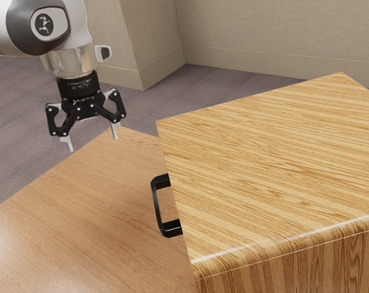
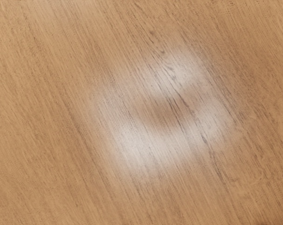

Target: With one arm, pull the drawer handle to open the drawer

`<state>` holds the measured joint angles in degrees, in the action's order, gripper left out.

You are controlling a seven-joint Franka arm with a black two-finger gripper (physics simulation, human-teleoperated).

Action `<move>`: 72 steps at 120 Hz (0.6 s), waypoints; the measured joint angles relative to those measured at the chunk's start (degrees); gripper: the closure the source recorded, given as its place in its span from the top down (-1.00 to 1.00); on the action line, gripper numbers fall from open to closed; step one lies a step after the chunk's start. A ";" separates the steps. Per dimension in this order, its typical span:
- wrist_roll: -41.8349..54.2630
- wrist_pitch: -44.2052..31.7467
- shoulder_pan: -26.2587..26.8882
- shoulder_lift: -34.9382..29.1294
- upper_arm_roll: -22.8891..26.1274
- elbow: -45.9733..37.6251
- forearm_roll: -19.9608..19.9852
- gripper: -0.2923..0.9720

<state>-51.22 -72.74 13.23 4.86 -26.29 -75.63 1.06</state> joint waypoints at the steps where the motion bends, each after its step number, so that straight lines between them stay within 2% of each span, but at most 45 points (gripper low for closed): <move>1: -0.48 -0.22 -0.02 0.00 0.00 0.00 0.01 0.54; 31: -12.29 -4.00 -0.18 -0.38 -0.19 0.07 0.13 0.54; 41: -15.26 -4.52 2.44 -9.33 0.91 0.63 -0.36 0.54; 49: -17.40 -4.82 0.79 -18.77 7.14 0.02 -1.29 0.54; 62: -20.46 -7.60 -6.33 -29.17 24.80 -8.99 -1.72 0.54; 72: -22.70 -10.58 -8.89 -32.81 31.98 -14.87 -0.23 0.54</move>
<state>-73.92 -83.32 4.34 -27.95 5.69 -90.50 0.83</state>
